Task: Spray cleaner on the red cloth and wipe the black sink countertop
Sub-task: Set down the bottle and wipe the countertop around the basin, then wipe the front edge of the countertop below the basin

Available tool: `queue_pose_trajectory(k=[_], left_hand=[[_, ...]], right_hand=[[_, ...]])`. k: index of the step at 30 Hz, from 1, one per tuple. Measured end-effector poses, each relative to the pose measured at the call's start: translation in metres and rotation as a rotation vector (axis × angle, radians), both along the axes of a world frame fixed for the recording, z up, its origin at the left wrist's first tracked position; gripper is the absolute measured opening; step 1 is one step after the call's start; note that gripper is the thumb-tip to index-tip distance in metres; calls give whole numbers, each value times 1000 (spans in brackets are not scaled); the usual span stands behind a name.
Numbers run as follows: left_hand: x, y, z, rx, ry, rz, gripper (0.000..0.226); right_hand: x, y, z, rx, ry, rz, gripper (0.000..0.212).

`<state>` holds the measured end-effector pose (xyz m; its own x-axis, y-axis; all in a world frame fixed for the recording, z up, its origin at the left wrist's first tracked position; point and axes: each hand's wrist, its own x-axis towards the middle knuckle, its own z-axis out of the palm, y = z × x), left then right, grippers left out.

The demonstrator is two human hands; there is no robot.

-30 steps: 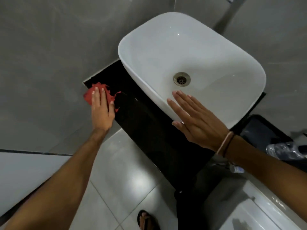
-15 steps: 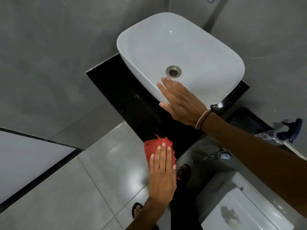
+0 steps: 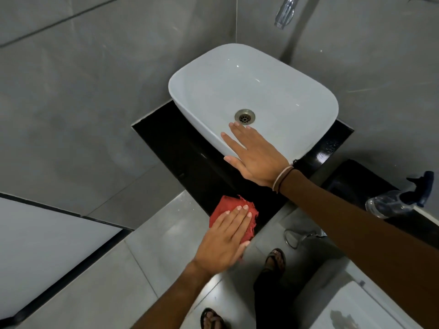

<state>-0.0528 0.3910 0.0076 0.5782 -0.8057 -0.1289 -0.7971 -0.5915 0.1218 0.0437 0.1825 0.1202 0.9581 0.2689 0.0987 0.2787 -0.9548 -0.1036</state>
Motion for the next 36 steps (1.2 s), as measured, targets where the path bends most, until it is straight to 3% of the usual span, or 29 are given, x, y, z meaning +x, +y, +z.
queue_pose_trajectory(k=[8,12,17,20,24,32,34,36], left_hand=[[181,68,16,-24,-23,305,63],[264,71,9,-172,1,709,61],[271,49,8,-225,-61,937,60],[253,37,0,-190,-40,930,62],[220,42,6,-138,-84,726,62],[38,-5,14,-309,76,428,59],[4,-15,20,-409,164,307,58],[-2,-9,34,-553,413,314,58]], right_hand=[[-7,-4,-13,-3,-90,1,65],[19,-4,-21,-27,-122,26,64],[13,1,-17,-39,-144,5,66],[2,-6,-24,-25,-193,10,65],[6,-3,-19,-30,-190,13,64],[1,3,-2,-38,-192,33,58],[-13,2,8,55,-189,-13,53],[-37,1,9,359,-283,-196,45]])
